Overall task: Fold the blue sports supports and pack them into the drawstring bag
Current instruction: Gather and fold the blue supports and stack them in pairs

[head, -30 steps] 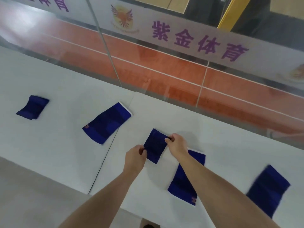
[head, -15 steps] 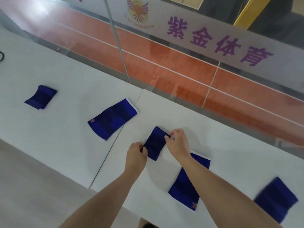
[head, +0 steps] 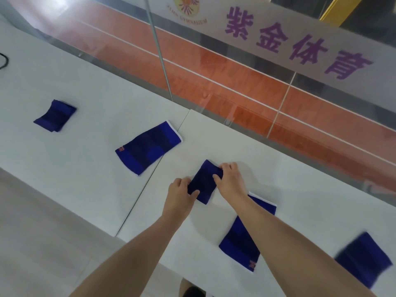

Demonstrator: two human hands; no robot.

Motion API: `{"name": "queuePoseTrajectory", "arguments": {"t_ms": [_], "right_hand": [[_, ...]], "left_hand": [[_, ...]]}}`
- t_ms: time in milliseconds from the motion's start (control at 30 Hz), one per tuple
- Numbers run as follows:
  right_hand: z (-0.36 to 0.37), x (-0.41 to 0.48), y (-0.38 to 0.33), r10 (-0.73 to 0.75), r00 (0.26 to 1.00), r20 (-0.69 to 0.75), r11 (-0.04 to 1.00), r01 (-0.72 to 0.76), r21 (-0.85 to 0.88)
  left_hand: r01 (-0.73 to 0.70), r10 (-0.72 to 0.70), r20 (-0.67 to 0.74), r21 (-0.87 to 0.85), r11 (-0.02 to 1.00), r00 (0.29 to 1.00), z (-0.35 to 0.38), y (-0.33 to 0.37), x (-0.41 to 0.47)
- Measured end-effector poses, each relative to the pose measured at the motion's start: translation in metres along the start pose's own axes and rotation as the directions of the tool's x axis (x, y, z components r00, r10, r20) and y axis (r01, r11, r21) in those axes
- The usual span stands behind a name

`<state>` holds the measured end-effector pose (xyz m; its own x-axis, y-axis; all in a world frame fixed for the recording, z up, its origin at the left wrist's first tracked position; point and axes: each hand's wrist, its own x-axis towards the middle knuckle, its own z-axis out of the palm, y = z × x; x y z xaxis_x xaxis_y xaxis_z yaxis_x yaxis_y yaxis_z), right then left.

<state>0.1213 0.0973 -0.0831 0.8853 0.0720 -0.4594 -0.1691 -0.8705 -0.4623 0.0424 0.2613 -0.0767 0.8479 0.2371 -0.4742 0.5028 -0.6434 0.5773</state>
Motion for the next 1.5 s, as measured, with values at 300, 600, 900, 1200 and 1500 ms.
{"name": "queuePoseTrajectory", "arguments": {"t_ms": [300,600,900,1200,1500], "right_hand": [[-0.004,-0.03,-0.013,0.045,0.995,0.093,0.995,-0.054,0.089],[-0.008,-0.005,-0.123,0.003,1.0,-0.027,0.977,0.003,0.215],[0.085,0.034,-0.321,-0.012,1.0,-0.022,0.961,0.017,0.275],[0.166,0.092,-0.428,0.006,1.0,-0.001,0.965,-0.006,0.262],[0.182,0.14,-0.457,0.047,0.998,-0.05,0.971,-0.033,0.238]], "left_hand": [[0.048,-0.05,0.076,0.037,0.998,0.996,-0.019,0.002,-0.029],[-0.014,0.017,0.029,-0.093,0.996,0.999,-0.14,-0.027,0.008],[-0.222,0.224,0.006,0.127,0.967,0.975,-0.306,-0.159,0.089],[-0.306,0.375,-0.094,0.414,0.857,0.922,-0.381,-0.267,0.163],[-0.403,0.463,0.039,0.561,0.723,0.885,-0.423,-0.314,0.235]]}}
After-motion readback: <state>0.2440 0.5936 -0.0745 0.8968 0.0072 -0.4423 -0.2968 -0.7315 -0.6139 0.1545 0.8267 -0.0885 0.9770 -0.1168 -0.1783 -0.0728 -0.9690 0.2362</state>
